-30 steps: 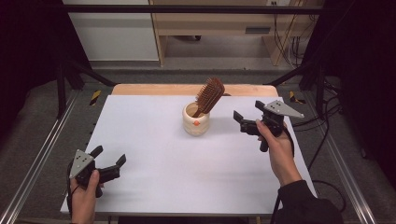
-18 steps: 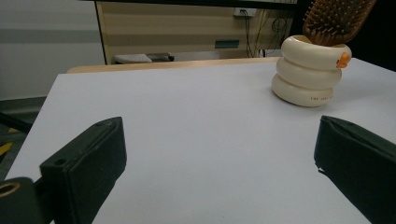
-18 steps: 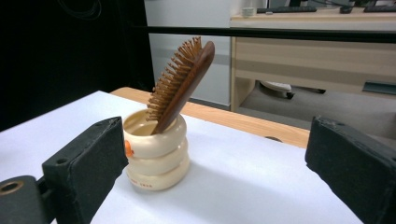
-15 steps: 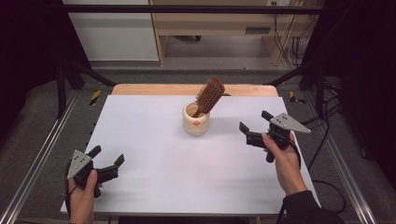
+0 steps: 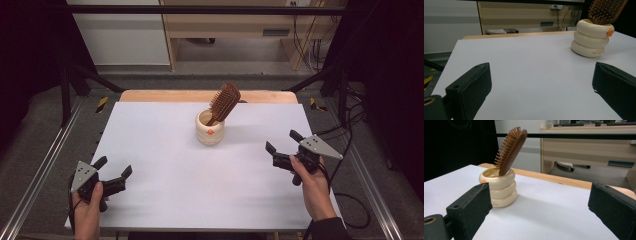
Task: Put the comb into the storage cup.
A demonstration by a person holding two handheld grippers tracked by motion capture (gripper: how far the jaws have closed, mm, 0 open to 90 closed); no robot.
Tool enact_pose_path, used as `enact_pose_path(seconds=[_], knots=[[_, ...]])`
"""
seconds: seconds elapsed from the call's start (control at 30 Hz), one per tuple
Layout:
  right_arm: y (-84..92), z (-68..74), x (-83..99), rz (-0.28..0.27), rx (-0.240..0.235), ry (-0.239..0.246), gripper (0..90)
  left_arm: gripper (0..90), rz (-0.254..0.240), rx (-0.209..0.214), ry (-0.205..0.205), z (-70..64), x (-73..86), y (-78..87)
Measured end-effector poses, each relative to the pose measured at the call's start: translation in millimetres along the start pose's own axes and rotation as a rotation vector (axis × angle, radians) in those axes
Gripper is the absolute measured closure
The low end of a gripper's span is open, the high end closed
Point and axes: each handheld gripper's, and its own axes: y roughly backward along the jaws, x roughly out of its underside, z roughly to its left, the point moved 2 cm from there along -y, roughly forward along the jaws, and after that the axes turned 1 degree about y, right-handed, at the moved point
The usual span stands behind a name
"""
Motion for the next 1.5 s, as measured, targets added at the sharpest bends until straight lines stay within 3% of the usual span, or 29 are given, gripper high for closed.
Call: enact_pose_path(seconds=[0.8,1.2,1.5], knots=[[25.6,-8.8,41.7,-0.013,0.030,-0.001,4.5,2.4,-0.030,0.017,-0.013,-0.2,-2.9,4.3],[28.5,-4.4,53.7,-0.024,0.027,-0.007,2.3,2.2,-0.047,0.034,-0.027,-3.2,-4.7,8.7],[28.0,2.0,59.9,-0.019,-0.010,0.003,2.3,1.9,-0.055,0.053,-0.041,-7.2,-5.8,11.0]])
